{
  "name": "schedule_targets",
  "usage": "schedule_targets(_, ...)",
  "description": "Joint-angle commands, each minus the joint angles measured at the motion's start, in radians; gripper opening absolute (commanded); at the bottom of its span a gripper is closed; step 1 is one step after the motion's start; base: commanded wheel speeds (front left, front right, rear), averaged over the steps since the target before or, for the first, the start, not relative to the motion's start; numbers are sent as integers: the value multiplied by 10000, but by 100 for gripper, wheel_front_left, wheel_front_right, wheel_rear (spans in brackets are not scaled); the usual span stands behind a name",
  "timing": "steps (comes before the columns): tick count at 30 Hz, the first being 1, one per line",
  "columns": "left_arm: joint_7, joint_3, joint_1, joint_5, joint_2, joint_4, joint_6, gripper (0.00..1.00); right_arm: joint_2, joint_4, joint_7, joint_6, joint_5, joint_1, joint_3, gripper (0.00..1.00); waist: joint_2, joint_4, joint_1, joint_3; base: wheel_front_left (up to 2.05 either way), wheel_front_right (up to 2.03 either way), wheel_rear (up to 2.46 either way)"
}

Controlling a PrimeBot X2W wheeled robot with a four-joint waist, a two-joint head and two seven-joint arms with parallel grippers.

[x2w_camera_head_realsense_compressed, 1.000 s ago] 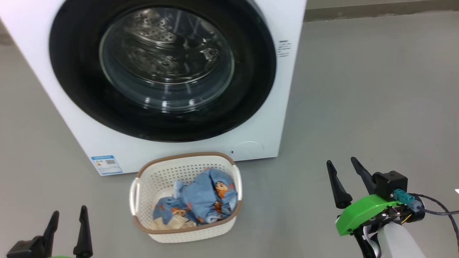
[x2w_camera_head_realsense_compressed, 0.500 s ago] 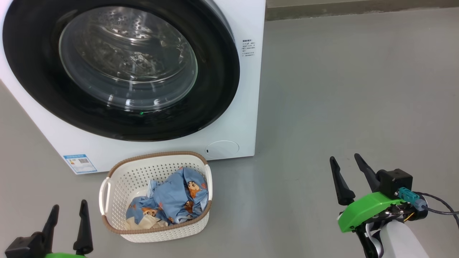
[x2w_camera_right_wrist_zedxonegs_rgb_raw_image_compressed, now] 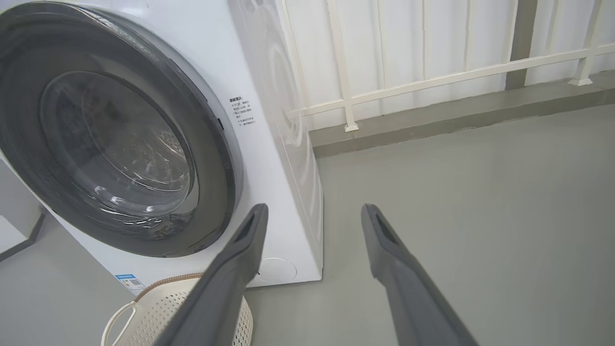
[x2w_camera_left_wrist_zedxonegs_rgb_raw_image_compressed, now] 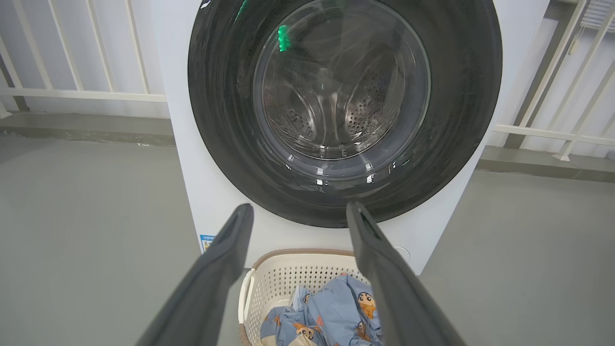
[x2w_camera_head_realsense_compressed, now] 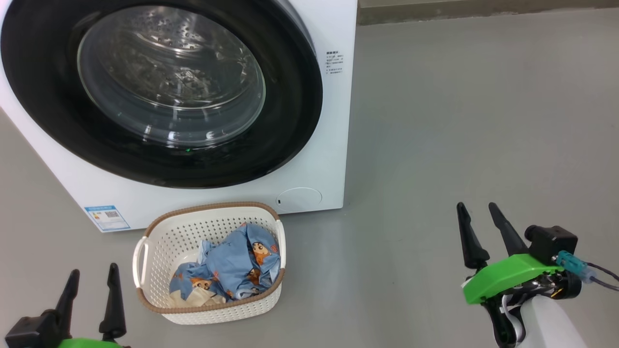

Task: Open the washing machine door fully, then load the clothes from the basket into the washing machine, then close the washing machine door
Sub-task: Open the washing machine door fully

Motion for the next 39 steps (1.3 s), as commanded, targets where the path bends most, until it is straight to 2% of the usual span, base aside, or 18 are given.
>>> schedule_targets(1,-122,340,-174,130,204,-303,-31,100,35,-277,-122,16,158,-537,221,100,-1,2,0,17,0,0,0)
schedule_targets(8,-122,373,111,300,-19,-699,-31,100,35,-129,-122,16,1235,-1121,58,100,-1,62,0,87,0,0,0)
schedule_targets(16,-122,296,273,407,-156,-858,-31,100,-36,363,226,16,3571,-1865,-393,100,-1,213,0,165,0,0,0)
schedule_targets(22,-122,210,325,372,-160,-842,-31,100,-79,740,1021,16,5566,-2314,-1069,100,-1,326,0,222,0,0,0)
schedule_targets(23,-122,187,336,369,-160,-839,-31,100,-94,805,1179,16,5848,-2389,-1173,76,-1,341,0,231,0,0,0)
schedule_targets(24,-122,162,350,365,-161,-834,-31,100,-123,870,1301,16,6086,-2466,-1285,47,-1,355,0,240,0,0,0)
schedule_targets(25,-122,135,363,361,-162,-831,-31,100,-158,931,1440,16,6282,-2542,-1357,34,-1,367,0,252,0,0,0)
schedule_targets(26,-122,135,363,361,-162,-831,-31,100,-158,931,1440,16,6282,-2542,-1357,34,-1,367,0,252,0,0,0)
schedule_targets(28,-122,82,389,350,-169,-825,-31,100,-220,1035,1718,16,6669,-2712,-1505,0,-1,392,0,279,0,0,0)
schedule_targets(34,-122,-39,346,255,-213,-814,-31,100,-646,1363,2384,16,6890,-3227,-1567,0,-1,512,0,462,0,0,0)
schedule_targets(39,-122,-132,259,206,-183,-845,-31,100,-718,1657,3118,16,7393,-3882,-1885,0,-1,629,0,715,0,0,0)
